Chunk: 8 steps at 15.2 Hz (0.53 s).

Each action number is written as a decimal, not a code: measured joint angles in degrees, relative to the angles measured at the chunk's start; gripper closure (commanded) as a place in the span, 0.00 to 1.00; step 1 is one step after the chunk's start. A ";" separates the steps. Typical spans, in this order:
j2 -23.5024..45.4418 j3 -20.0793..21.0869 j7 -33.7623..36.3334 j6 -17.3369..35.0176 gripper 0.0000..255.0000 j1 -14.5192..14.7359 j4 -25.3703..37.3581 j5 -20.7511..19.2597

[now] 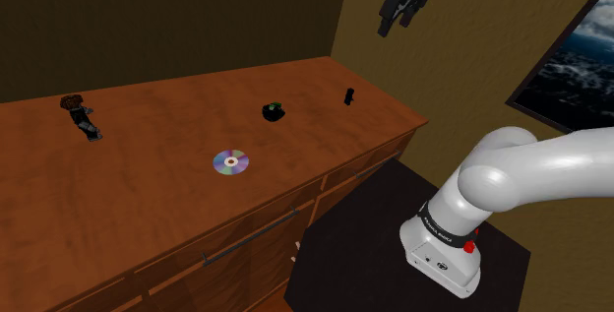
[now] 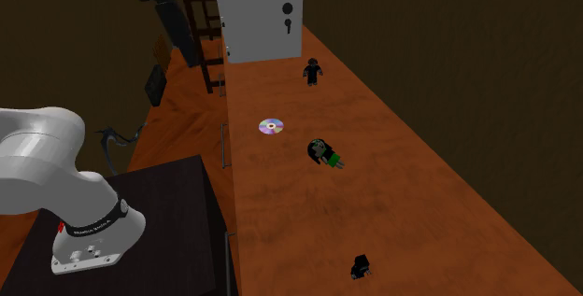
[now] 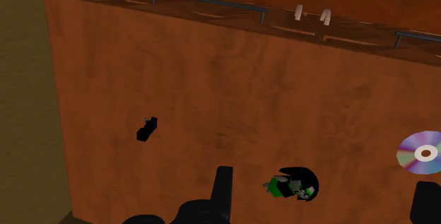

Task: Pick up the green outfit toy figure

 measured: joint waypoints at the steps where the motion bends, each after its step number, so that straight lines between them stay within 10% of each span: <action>1: 0.00 0.00 0.00 0.00 0.00 0.00 0.00 0.00; 8: 11.85 0.91 5.44 6.81 0.00 -1.35 1.64 1.95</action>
